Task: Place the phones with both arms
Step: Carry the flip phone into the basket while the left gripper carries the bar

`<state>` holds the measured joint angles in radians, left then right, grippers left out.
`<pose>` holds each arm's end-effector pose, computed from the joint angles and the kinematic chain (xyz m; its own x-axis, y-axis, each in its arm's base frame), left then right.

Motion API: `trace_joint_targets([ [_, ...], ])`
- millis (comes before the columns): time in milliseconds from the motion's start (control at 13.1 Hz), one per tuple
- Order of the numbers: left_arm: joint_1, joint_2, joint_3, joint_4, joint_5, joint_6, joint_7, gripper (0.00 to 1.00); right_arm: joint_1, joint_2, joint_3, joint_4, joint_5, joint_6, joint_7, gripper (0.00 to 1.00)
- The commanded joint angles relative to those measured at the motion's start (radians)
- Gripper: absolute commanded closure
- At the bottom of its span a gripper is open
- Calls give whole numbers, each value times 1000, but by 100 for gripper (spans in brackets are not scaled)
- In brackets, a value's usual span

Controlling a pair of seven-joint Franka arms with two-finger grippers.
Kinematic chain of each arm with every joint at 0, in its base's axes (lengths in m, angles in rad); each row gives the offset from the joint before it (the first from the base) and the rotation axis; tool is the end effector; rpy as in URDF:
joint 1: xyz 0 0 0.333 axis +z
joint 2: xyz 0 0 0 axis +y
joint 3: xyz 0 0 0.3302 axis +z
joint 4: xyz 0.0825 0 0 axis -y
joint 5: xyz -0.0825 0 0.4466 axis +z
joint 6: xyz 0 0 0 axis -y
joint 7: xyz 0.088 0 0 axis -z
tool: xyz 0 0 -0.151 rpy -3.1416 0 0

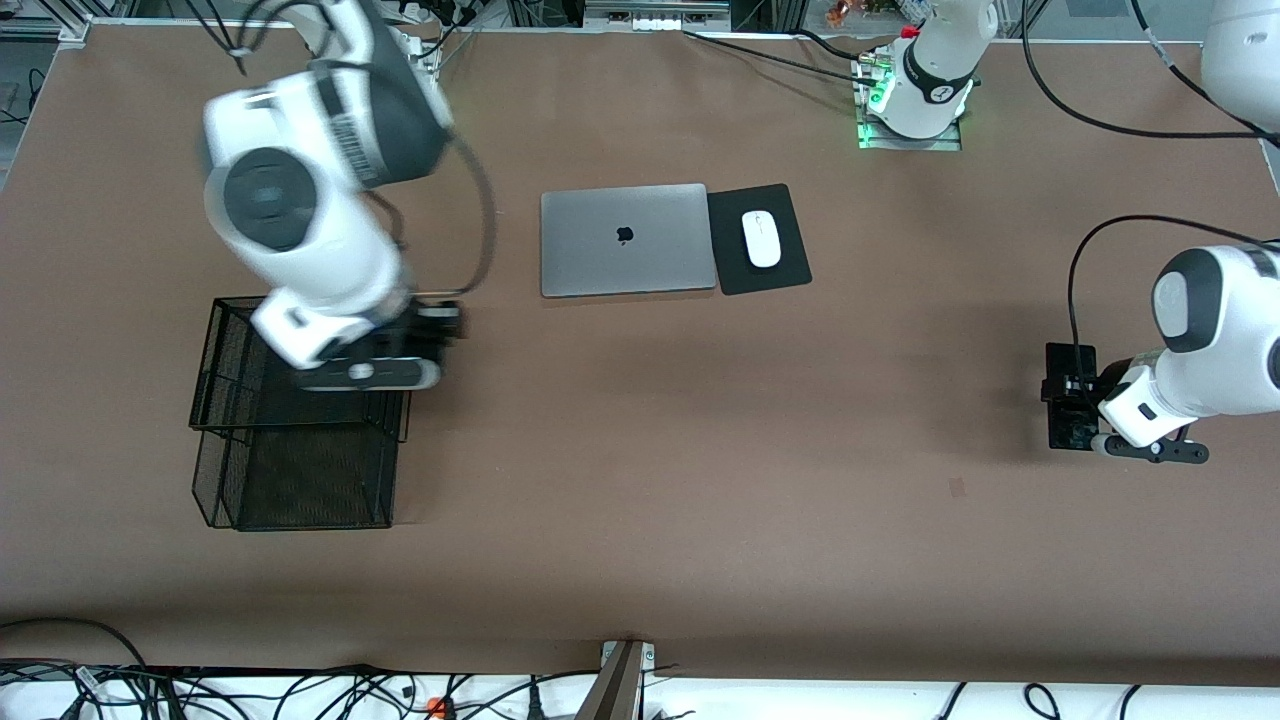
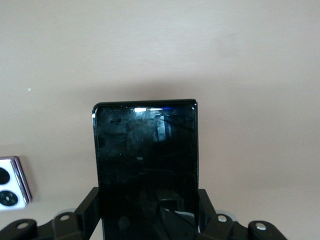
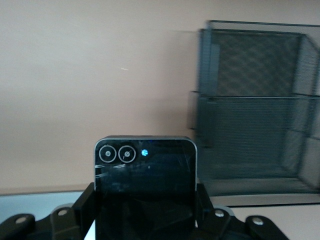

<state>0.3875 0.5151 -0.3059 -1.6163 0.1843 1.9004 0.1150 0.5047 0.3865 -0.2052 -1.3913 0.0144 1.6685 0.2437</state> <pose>0.7040 0.0945 0.2586 0.9752 -0.0886 -0.2026 -0.0876 -0.9961 0.0138 0.6864 0.2341 0.4419 0.9947 0.0607 -0.0832 0.0678 -0.9940 0.0853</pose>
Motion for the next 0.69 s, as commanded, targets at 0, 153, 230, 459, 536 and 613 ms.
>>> trace_joint_targets([
  [0,-4,5,-99,113,-6,-151,-84,79,6,-132,-144,-231,30,100,-224,100],
  [153,-16,5,-174,136,-6,-162,-98,79,6,-198,-238,-413,32,262,-370,100],
  [230,-39,5,-202,145,-6,-162,-115,79,6,-213,-278,-487,33,339,-424,100],
  [459,-165,9,-216,148,-23,-161,-204,79,1,-187,-358,-630,71,532,-539,100],
  [536,-220,23,-214,159,-41,-153,-263,79,-6,-169,-367,-653,99,577,-572,100],
  [613,-281,51,-216,173,-48,-150,-332,79,-29,-144,-367,-653,119,583,-586,100],
])
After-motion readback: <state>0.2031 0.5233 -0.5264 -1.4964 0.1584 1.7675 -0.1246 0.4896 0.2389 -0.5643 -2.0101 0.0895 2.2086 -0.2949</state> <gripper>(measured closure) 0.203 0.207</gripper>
